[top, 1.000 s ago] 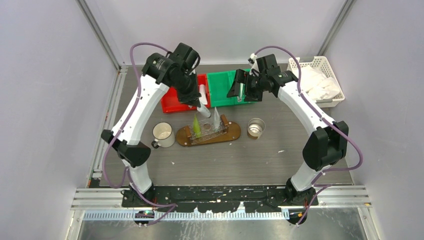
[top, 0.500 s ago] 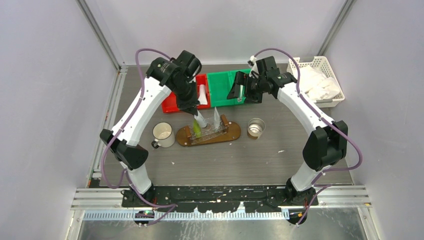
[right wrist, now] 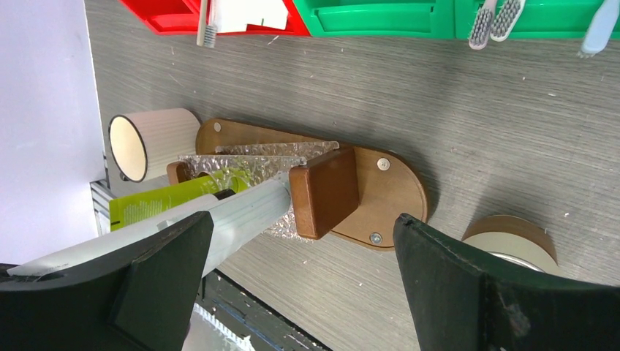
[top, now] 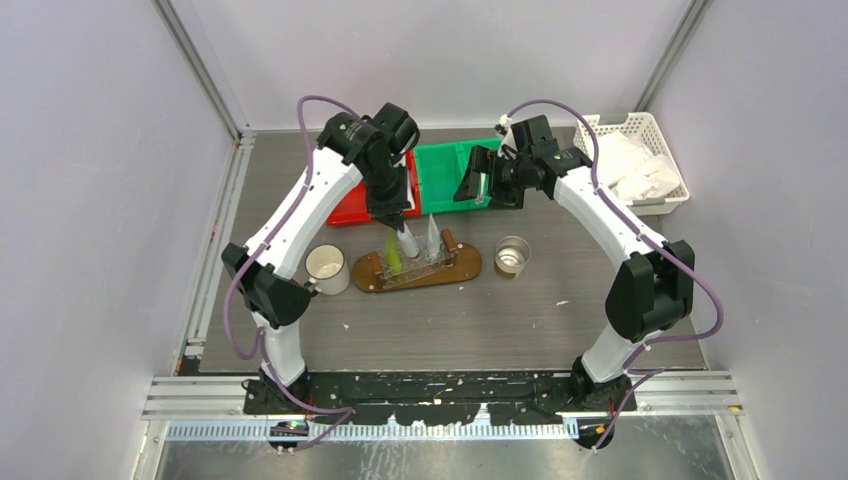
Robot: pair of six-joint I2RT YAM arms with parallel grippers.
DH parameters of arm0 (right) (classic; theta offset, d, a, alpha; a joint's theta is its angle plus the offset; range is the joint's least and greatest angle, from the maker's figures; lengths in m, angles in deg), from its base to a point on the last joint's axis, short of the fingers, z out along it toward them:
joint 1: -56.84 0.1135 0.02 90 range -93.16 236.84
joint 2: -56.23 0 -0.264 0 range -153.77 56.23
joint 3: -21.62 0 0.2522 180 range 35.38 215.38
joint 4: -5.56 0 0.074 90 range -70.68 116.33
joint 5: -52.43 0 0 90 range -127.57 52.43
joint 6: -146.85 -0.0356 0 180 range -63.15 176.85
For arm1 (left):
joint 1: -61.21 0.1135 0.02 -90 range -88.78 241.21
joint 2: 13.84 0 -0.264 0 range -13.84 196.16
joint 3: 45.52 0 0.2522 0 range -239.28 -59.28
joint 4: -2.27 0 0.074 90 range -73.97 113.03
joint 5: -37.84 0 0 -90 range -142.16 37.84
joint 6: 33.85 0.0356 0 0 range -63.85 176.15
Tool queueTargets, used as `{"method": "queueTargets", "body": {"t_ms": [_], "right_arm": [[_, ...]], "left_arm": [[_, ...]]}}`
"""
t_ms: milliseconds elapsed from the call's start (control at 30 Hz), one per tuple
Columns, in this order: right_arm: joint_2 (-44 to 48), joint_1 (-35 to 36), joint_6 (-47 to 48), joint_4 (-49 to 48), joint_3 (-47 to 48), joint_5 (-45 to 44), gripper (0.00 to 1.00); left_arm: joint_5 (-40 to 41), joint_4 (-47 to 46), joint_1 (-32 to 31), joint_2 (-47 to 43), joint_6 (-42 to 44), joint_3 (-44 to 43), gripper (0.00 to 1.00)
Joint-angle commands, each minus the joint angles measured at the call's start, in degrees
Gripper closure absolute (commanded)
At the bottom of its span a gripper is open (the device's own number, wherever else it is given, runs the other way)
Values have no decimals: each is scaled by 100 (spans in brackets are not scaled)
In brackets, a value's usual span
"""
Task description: Prepare toiletry sets of a toothbrush and toothpaste on the tray
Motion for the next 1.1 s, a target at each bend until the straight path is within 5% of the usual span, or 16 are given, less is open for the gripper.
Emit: {"method": "queueTargets", "body": {"t_ms": [0, 1067], "right_arm": [[210, -19, 75, -228, -23, 108, 0], [129, -28, 80, -380, -167, 201, 0]], "left_arm": [[96, 1119, -47, 38, 140, -322, 99], [193, 1119, -109, 437, 228, -337, 99]]}}
